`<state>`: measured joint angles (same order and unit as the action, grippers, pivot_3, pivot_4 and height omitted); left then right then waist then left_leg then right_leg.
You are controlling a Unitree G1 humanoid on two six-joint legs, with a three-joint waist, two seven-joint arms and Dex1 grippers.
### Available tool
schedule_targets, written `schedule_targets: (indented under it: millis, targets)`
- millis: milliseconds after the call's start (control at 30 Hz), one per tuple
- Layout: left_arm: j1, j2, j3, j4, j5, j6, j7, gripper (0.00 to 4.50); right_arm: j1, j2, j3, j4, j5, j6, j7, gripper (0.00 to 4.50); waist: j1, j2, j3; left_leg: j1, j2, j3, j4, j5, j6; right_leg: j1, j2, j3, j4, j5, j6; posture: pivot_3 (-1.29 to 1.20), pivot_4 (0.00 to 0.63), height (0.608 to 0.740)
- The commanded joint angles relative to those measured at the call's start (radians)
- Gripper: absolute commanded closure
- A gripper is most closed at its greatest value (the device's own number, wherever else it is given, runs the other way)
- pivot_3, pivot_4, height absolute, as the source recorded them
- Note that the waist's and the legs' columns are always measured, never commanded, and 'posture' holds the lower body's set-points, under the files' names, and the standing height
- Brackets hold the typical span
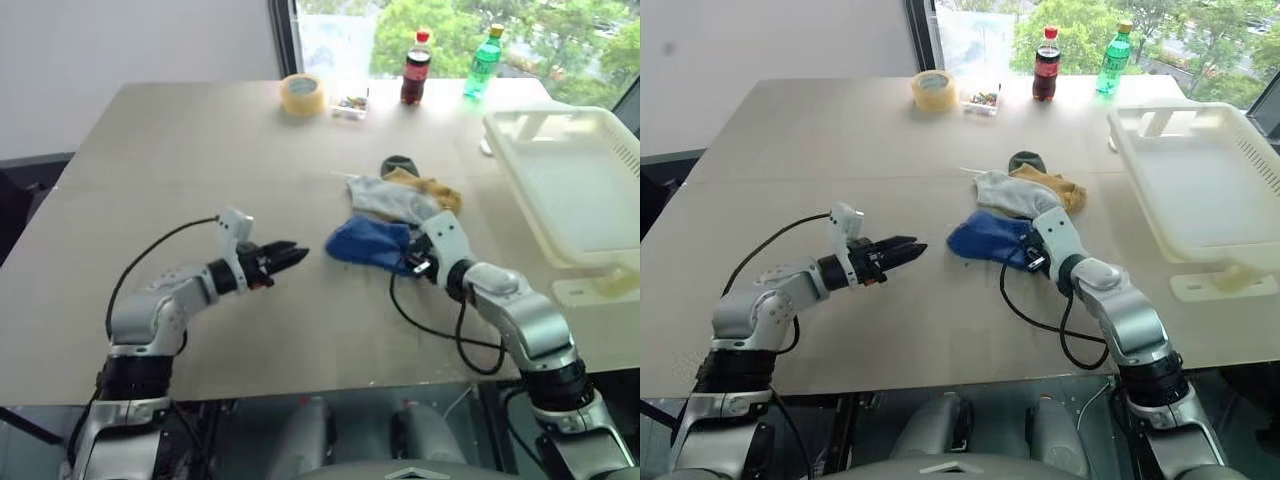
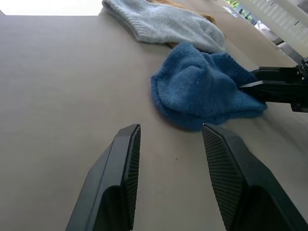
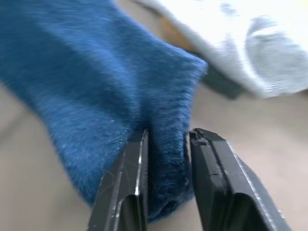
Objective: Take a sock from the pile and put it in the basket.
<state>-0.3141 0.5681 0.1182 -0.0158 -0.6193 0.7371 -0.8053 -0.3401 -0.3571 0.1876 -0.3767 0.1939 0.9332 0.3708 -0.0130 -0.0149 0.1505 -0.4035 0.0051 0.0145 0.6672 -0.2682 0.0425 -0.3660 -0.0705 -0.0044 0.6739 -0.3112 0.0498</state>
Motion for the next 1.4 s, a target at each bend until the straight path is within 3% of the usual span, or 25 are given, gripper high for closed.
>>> schedule_targets:
  millis: [33, 67, 100, 433, 733, 1033, 1233, 1367, 1400]
  targets:
    - [0.013, -0.014, 0.008, -0.069, -0.019, -0.003, 0.001, 2.33, 0.001, -0.034, -0.028, -0.066, 0.018, -0.042, 0.042, 3.94, 0.000, 0.000, 0.000, 0.000, 0.000, 0.000, 0.000, 0.000, 0.000, 0.000, 0.000, 0.000, 0.000, 0.000, 0.000, 0.00, 0.150, 0.740]
    - [0.015, -0.020, 0.005, -0.077, -0.021, 0.001, 0.006, 2.33, 0.000, -0.043, -0.021, -0.054, 0.013, -0.057, 0.049, 4.40, 0.000, 0.000, 0.000, 0.000, 0.000, 0.000, 0.000, 0.000, 0.000, 0.000, 0.000, 0.000, 0.000, 0.000, 0.000, 0.00, 0.150, 0.740]
    - [0.018, -0.022, -0.001, -0.083, -0.017, 0.000, 0.006, 2.33, -0.002, -0.049, -0.016, -0.041, 0.009, -0.068, 0.054, 4.47, -0.001, 0.000, 0.000, 0.001, 0.000, 0.000, 0.000, 0.000, 0.001, 0.000, 0.000, 0.000, 0.001, 0.000, 0.000, 0.00, 0.150, 0.740]
    - [0.028, -0.033, -0.008, -0.121, -0.014, 0.010, 0.018, 2.33, 0.011, -0.116, -0.023, -0.040, 0.023, -0.104, 0.121, 4.47, 0.000, 0.000, 0.001, 0.001, 0.001, 0.000, 0.000, 0.000, 0.000, 0.000, 0.000, 0.001, 0.002, 0.000, 0.000, 0.00, 0.150, 0.740]
    - [0.037, -0.034, -0.005, -0.138, -0.018, 0.022, 0.023, 2.33, 0.011, -0.054, 0.049, 0.116, -0.002, -0.227, 0.160, 4.47, -0.002, 0.000, 0.001, 0.001, 0.001, 0.001, 0.000, 0.000, 0.000, 0.000, 0.000, 0.002, 0.002, 0.000, 0.000, 0.00, 0.150, 0.740]
    - [0.051, -0.030, 0.019, -0.149, -0.034, 0.032, 0.031, 2.33, 0.016, -0.074, 0.052, 0.200, -0.005, -0.351, 0.249, 4.47, -0.003, 0.000, 0.001, 0.003, 0.001, 0.001, 0.000, 0.000, 0.000, 0.000, 0.000, 0.002, 0.003, 0.000, 0.000, 0.00, 0.150, 0.740]
    - [0.067, -0.017, 0.036, -0.154, -0.045, 0.038, 0.019, 2.33, 0.046, -0.076, 0.085, 0.165, 0.035, -0.396, 0.356, 2.52, -0.004, 0.000, 0.001, 0.003, 0.001, 0.001, 0.000, 0.000, 0.000, 0.001, 0.000, 0.002, 0.003, 0.000, 0.000, 0.00, 0.150, 0.740]
    - [0.084, 0.001, 0.043, -0.144, -0.039, 0.023, -0.004, 2.33, 0.054, -0.084, 0.058, 0.175, 0.000, -0.435, 0.324, 0.94, -0.003, 0.000, 0.001, 0.003, 0.002, 0.001, 0.000, 0.000, 0.001, 0.001, 0.000, 0.002, 0.002, 0.000, 0.000, 0.00, 0.150, 0.740]
    - [0.085, 0.005, 0.043, -0.141, -0.040, 0.020, -0.006, 2.33, 0.055, -0.085, 0.045, 0.176, -0.015, -0.447, 0.303, 0.72, -0.004, 0.000, 0.001, 0.003, 0.002, 0.001, 0.000, -0.001, 0.001, 0.001, -0.001, 0.002, 0.002, 0.000, 0.000, 0.00, 0.150, 0.740]
